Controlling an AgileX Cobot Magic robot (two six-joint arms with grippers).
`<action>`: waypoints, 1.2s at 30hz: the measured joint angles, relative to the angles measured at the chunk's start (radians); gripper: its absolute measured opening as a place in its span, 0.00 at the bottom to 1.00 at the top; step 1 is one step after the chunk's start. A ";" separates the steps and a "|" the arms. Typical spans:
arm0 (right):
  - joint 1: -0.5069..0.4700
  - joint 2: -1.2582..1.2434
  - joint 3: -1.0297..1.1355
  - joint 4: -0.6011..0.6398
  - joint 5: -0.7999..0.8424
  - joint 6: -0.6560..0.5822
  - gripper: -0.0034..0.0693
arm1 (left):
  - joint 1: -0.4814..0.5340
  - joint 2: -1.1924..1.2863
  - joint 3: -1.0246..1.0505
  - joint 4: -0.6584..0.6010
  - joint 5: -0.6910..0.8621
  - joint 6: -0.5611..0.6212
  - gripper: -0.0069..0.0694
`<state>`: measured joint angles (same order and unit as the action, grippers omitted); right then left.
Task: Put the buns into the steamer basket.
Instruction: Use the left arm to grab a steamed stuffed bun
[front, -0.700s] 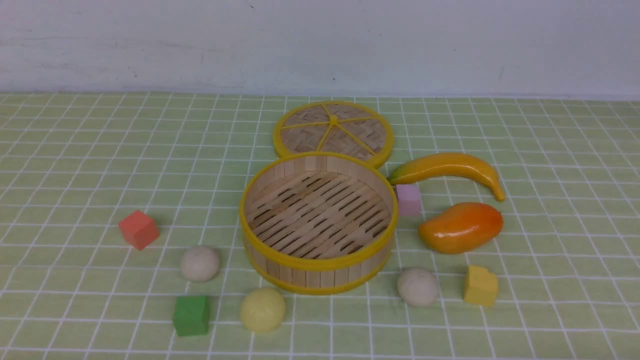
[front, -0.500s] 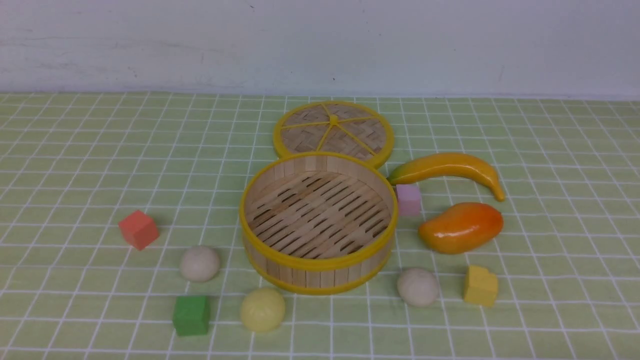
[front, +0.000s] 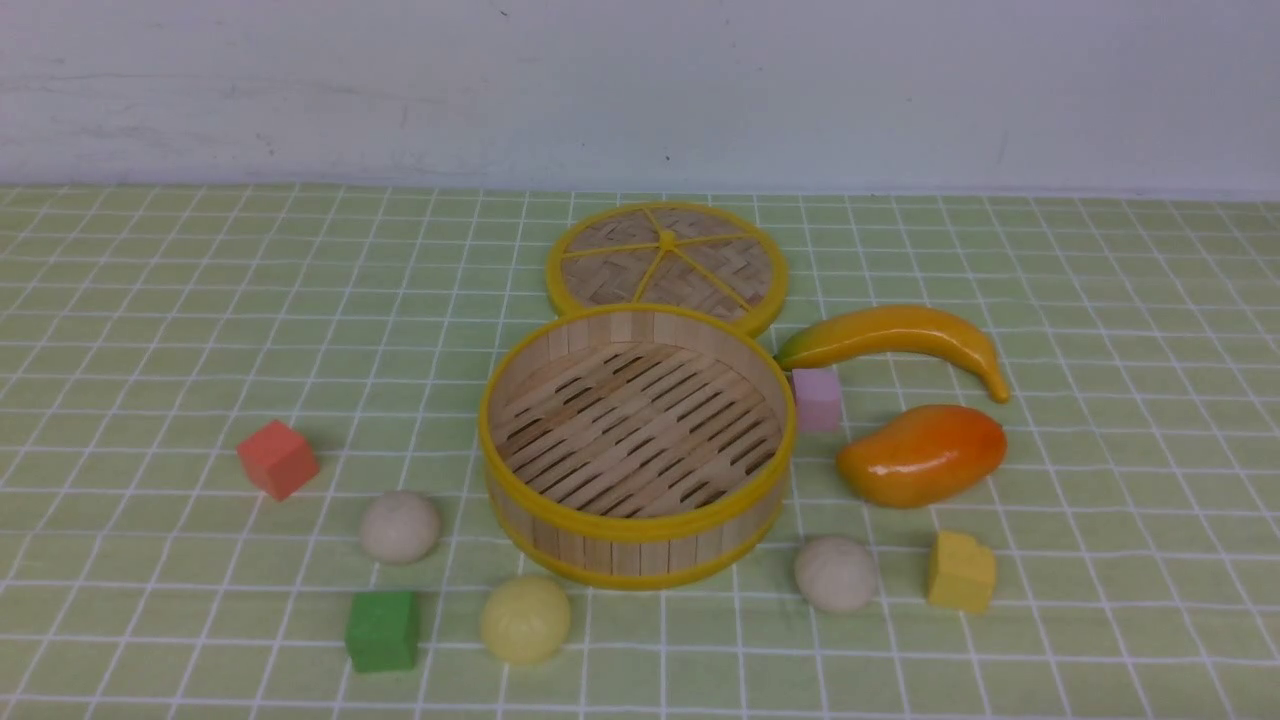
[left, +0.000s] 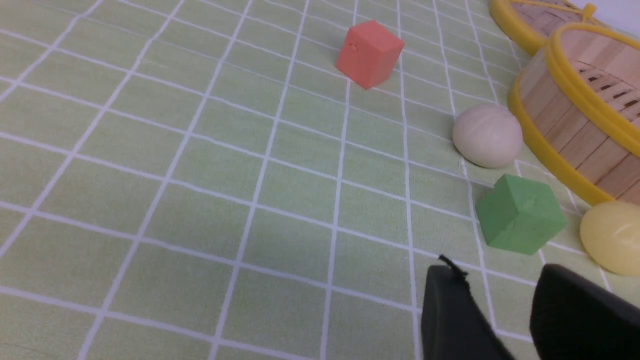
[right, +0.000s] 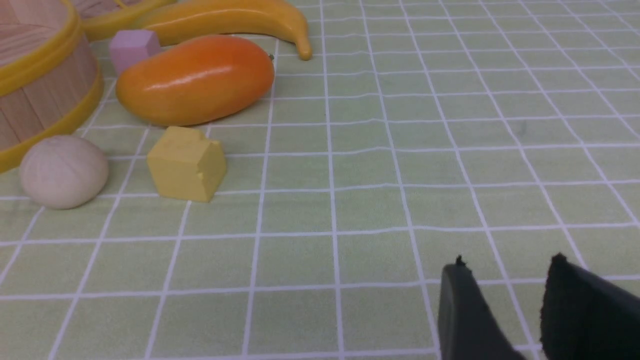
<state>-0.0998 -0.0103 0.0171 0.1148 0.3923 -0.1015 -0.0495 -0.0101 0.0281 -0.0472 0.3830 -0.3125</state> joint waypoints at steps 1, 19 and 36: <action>0.000 0.000 0.000 0.000 0.000 0.000 0.38 | 0.000 0.000 0.000 0.000 0.000 0.000 0.40; 0.000 0.000 0.000 0.000 0.000 0.000 0.38 | 0.000 0.000 0.001 0.007 -0.345 0.000 0.40; 0.000 0.000 0.000 0.000 0.000 0.000 0.38 | 0.000 0.015 -0.287 0.004 -0.620 -0.213 0.40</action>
<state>-0.0998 -0.0103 0.0171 0.1148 0.3923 -0.1015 -0.0495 0.0047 -0.2587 -0.0431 -0.2369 -0.5251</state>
